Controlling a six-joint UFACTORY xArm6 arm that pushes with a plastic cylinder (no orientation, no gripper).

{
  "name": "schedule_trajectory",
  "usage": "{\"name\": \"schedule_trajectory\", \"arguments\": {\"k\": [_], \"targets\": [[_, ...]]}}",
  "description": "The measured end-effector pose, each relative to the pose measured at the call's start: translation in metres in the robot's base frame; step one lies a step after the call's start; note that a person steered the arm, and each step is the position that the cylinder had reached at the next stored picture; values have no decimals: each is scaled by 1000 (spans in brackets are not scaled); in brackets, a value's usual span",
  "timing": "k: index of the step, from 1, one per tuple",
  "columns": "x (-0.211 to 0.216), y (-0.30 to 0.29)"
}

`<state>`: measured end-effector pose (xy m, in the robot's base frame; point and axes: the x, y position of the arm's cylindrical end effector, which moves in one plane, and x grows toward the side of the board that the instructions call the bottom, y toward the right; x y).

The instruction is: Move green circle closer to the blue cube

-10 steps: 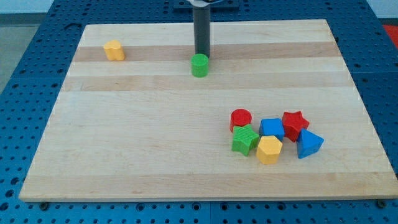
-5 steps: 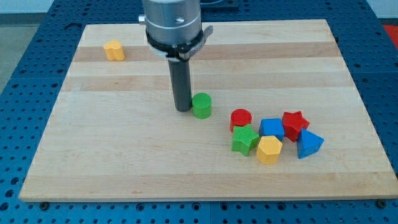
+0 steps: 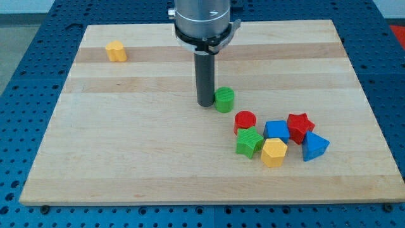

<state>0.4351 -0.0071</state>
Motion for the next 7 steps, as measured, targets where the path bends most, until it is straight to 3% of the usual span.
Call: {"name": "schedule_trajectory", "arguments": {"k": [3,4,7], "targets": [[-17,10],[-16,38],[8,82]]}}
